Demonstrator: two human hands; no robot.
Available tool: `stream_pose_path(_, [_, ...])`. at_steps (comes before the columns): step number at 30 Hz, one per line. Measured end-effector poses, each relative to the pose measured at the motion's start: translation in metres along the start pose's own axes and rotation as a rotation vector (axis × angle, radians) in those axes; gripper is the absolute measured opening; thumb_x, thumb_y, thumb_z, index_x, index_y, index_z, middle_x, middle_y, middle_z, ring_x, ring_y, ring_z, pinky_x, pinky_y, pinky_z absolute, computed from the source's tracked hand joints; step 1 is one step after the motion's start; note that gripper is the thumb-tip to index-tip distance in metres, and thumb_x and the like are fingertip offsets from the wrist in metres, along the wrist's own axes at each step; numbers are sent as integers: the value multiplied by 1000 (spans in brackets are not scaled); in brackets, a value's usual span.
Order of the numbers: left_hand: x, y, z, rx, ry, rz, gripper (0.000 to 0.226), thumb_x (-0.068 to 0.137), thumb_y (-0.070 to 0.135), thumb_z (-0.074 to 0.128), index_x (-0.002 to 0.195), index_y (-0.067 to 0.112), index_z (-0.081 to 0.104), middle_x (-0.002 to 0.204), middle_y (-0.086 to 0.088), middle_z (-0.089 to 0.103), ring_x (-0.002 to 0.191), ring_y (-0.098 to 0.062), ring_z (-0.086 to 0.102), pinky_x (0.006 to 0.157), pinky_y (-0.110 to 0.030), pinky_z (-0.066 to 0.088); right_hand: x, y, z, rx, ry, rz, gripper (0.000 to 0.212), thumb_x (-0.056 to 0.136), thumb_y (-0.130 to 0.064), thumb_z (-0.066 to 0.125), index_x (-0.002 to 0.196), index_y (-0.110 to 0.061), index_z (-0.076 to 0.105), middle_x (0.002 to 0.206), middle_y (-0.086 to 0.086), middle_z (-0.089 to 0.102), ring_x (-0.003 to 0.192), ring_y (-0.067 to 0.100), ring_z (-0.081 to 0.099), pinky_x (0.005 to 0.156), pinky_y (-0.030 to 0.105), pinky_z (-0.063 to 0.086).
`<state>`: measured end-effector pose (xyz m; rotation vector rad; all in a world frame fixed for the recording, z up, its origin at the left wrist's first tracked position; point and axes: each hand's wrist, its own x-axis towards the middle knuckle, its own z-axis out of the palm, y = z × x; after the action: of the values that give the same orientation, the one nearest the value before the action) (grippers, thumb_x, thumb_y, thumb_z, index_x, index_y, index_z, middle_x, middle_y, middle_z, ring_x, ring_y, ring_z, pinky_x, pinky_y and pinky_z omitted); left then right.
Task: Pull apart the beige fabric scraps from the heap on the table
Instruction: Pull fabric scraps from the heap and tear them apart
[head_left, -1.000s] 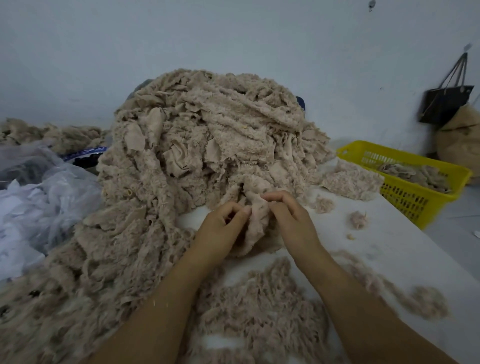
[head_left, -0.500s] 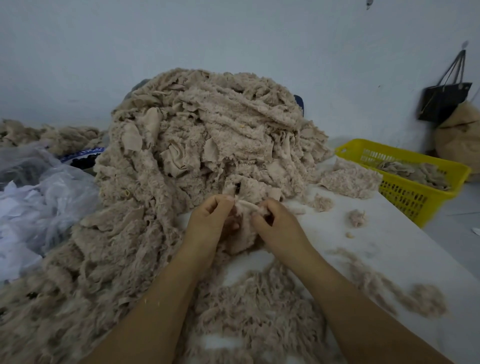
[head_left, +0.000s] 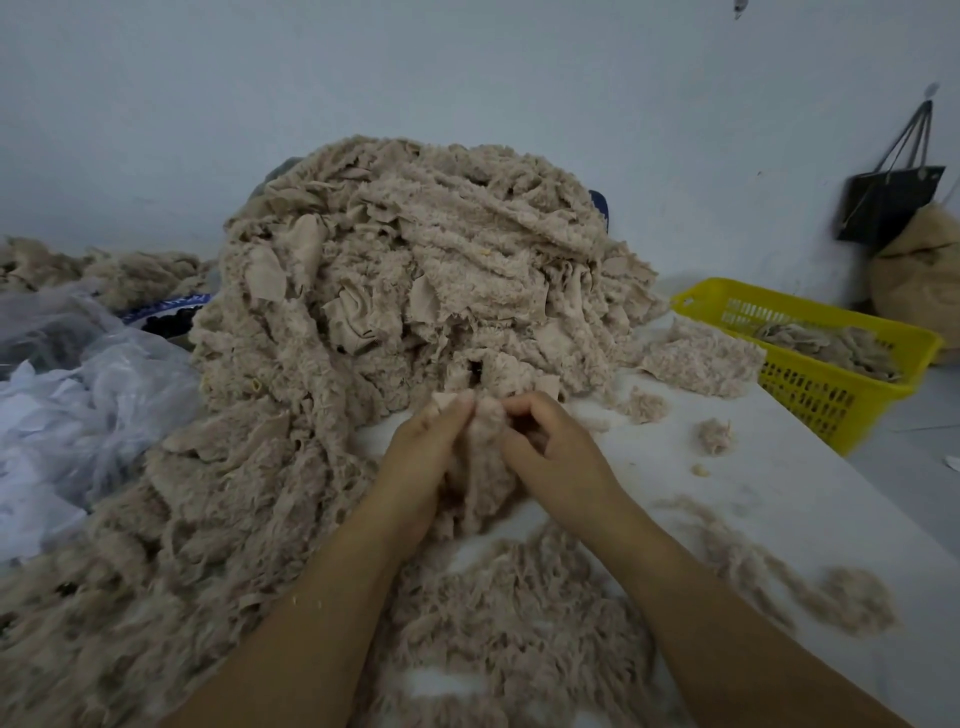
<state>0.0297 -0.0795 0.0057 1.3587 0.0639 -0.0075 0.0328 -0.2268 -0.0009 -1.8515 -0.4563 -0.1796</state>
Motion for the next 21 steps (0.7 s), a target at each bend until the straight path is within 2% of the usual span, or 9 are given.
stream_pose_path(3, [3,5,-3,-254,-1,-41,27,102,20,51,111,-1,66,93,-18,74,85,-24,73,73,-34,59,1,8,-1,-56,-13,32,21,98,-21,52,95,-40,58,86,-25,60,75,-11,55,61,5,40])
stream_pose_path(5, [3,6,-5,-342,-34,-56,24,103,20,50,114,1,61,65,-8,65,56,-14,63,57,-26,54,2,12,0,-160,-49,49,19,99,-23,52,112,-36,57,90,-23,56,73,-16,52,59,4,39])
stream_pose_path(7, [3,7,-6,-320,-44,-47,26,103,21,50,119,3,56,51,-2,45,38,-6,40,41,-19,41,4,15,2,-221,-55,40,36,100,-28,53,135,-36,47,104,-16,51,77,-16,50,63,5,38])
stream_pose_path(10, [-1,9,-1,-202,-67,-31,23,101,24,54,109,4,61,57,-2,54,36,-5,39,35,-15,34,6,14,5,-231,-57,-6,50,100,-29,53,146,-37,37,108,-15,50,83,-3,50,71,16,39])
stream_pose_path(12, [-7,11,2,-175,-113,-54,20,97,26,57,104,8,65,59,1,64,37,-3,51,34,-13,38,5,14,6,-291,-91,9,42,99,-22,53,140,-25,46,102,-8,60,86,13,58,70,27,47])
stream_pose_path(14, [-11,13,3,-192,-178,-79,24,89,30,61,101,10,66,58,2,67,39,-2,57,36,-12,41,6,17,1,-323,-44,68,26,96,-13,52,122,-16,57,94,3,66,79,22,60,70,34,50])
stream_pose_path(16, [-13,15,0,-276,-254,-96,24,84,31,61,94,11,70,53,1,64,35,-4,55,35,-12,41,7,20,-7,-283,53,122,22,97,-7,48,111,-19,60,89,3,66,70,16,58,58,24,46])
stream_pose_path(18, [-13,16,-2,-340,-295,-111,22,84,30,60,81,14,76,52,0,63,33,-5,52,34,-13,41,8,22,-13,-259,127,164,25,102,-10,44,114,-22,62,91,-1,64,69,11,54,53,18,37])
stream_pose_path(21, [-11,16,-2,-424,-225,-130,30,94,21,53,78,16,78,57,-2,66,32,-5,51,34,-14,41,10,25,-15,-243,181,182,18,102,-14,46,108,-23,61,80,-6,60,56,1,48,47,14,33])
